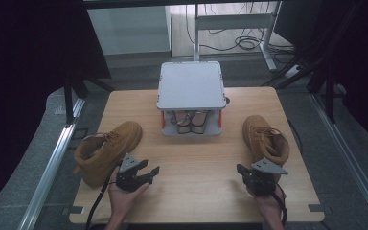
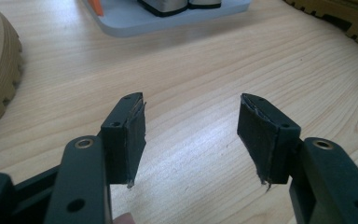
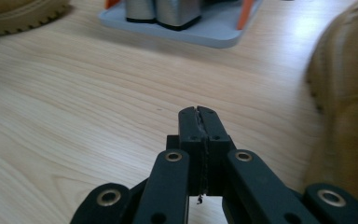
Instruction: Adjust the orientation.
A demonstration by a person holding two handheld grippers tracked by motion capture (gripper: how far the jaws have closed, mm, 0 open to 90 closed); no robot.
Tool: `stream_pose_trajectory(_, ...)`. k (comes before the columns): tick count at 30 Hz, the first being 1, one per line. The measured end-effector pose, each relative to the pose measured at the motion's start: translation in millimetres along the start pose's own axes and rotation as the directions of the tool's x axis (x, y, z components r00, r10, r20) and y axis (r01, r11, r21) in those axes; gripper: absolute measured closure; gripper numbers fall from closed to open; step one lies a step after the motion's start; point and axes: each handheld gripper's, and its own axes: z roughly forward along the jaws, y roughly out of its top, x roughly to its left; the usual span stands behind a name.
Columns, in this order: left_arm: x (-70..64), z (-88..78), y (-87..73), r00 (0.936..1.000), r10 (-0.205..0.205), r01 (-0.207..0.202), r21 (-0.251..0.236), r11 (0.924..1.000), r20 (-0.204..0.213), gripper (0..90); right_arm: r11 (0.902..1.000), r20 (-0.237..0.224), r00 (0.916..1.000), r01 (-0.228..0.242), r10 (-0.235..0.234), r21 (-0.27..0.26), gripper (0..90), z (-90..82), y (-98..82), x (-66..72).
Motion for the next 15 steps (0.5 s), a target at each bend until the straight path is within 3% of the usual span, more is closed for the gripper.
stream_pose_trajectory(5, 0.6, 0.3, -0.2, 0.9999, -0.014, 0.014, -0.002, 0.9999, 0.003, 42.0, 0.9999, 0.064, 0.9979, 0.010, -0.010, 0.005, 89.6, -8.2, -3.4, -13.4)
stream_pose_trajectory(11, 2.7, 2.6, -1.1, 0.9999, -0.014, 0.014, 0.011, 0.9998, -0.002, 42.1, 0.9998, 0.105, 0.9945, -0.005, 0.002, 0.019, 89.6, -10.3, -11.9, -28.4)
stream_pose_trajectory(13, 2.7, 2.9, -1.3, 0.9999, -0.011, 0.011, 0.014, 0.9998, -0.002, 42.1, 0.9997, 0.083, 0.9964, -0.021, 0.020, 0.008, 89.7, -11.4, -13.5, -33.6)
stream_pose_trajectory(15, 2.9, 3.5, -1.5, 0.9999, -0.012, 0.012, 0.016, 0.9998, -0.001, 42.1, 1.0000, 0.079, 0.9969, -0.002, 0.002, 0.008, 89.7, -11.4, -14.1, -34.1)
